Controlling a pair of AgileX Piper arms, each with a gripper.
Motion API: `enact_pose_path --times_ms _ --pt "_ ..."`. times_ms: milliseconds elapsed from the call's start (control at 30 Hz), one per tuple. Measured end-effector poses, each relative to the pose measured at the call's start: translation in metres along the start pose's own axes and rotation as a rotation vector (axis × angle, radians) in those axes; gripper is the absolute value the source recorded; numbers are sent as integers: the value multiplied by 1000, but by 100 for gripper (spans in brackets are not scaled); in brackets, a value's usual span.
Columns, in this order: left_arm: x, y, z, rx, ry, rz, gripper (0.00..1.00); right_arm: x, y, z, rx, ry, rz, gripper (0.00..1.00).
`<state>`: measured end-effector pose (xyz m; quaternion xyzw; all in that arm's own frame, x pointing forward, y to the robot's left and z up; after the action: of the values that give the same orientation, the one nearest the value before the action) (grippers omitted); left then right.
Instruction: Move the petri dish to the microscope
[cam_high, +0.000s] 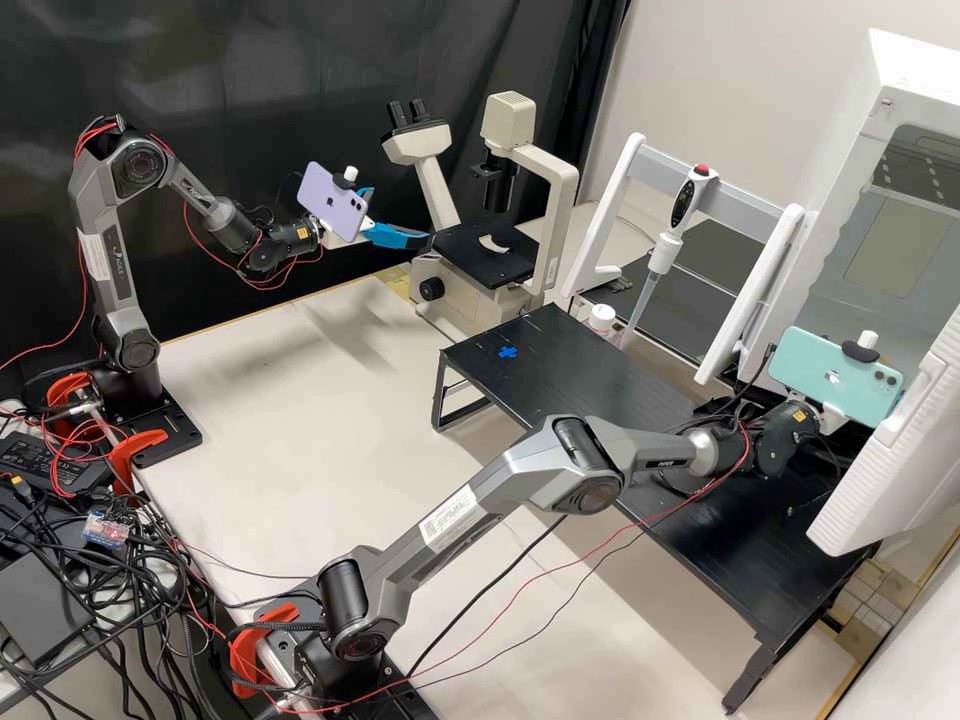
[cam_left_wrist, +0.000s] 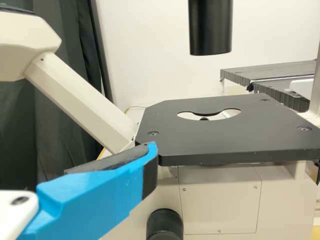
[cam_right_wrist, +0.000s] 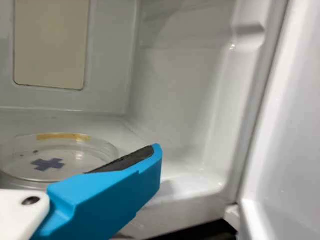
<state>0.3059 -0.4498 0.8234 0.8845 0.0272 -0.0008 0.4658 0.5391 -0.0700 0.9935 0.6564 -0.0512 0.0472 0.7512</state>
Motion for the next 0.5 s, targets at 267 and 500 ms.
enact_pose_path --times_ms 267,500 --pt "0 0 0 0 0 0 100 -1 4 1 -11 -2 2 0" --pt "0 0 0 0 0 0 100 -2 8 -2 -18 -13 6 0"
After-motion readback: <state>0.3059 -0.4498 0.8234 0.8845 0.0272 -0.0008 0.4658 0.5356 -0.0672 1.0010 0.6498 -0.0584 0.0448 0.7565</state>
